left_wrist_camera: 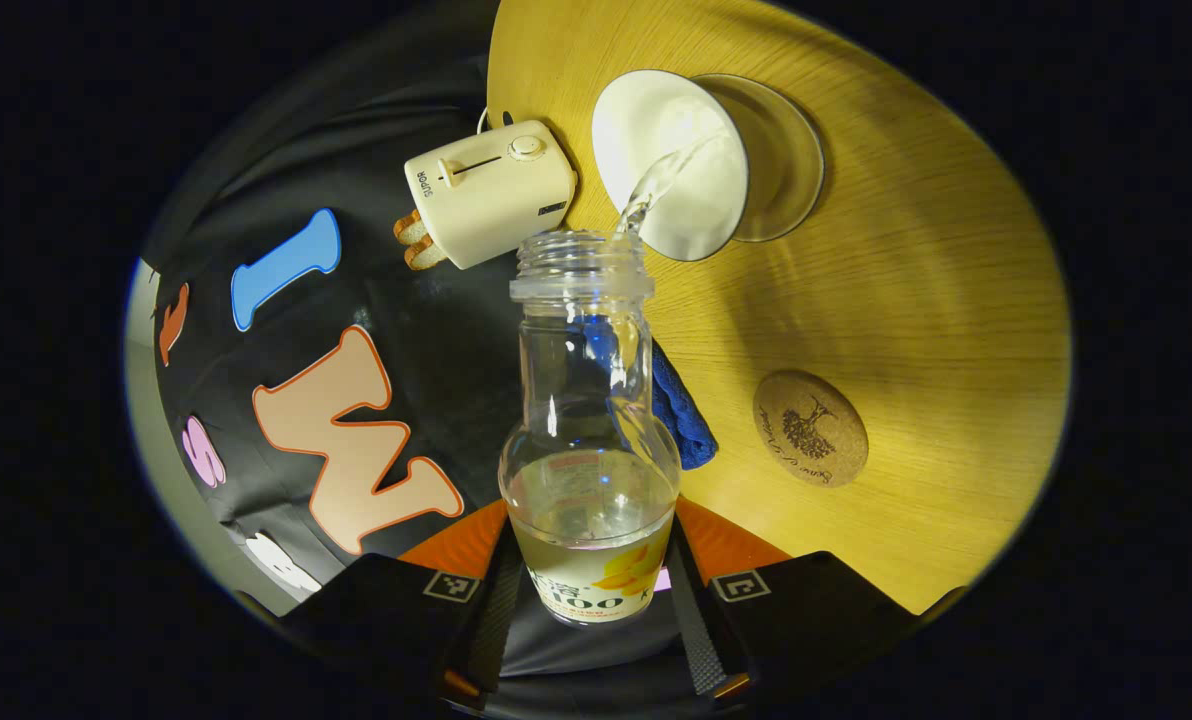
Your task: Open the teacup lid with one hand, grasp the water bottle and pour water into the teacup with the other hand; after pouring, place the water bottle on the coaster and then close the teacup lid.
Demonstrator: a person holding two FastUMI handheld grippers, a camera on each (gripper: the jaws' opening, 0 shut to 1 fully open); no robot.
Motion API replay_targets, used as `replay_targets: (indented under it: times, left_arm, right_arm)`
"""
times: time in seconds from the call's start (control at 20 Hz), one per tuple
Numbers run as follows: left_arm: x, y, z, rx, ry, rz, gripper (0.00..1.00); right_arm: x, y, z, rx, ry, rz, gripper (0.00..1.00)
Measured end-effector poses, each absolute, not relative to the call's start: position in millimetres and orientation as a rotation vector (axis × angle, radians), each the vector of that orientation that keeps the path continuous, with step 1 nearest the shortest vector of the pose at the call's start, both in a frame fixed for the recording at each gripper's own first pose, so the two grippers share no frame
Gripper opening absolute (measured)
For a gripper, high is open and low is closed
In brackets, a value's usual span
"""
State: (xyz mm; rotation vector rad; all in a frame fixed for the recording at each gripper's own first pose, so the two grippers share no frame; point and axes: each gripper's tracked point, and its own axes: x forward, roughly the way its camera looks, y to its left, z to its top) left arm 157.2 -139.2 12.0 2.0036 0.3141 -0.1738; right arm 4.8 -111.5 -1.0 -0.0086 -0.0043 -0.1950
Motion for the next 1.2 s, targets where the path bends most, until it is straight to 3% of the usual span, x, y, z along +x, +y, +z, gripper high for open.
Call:
replay_targets:
  times: [0.65, 0.95, 1.2]
  left_arm:
    - [162, -155, 44, 2.152, 0.215, -0.139, 0.69]
    - [162, -149, 32, 2.018, 0.244, -0.17, 0.68]
    - [151, -147, 3, 1.599, 0.263, -0.234, 0.68]
  right_arm:
    - [5, -111, -1, -0.008, -0.004, -0.193, 0.29]
    - [4, -111, 0, -0.008, -0.003, -0.194, 0.28]
    - [4, -110, 0, -0.008, -0.001, -0.193, 0.29]
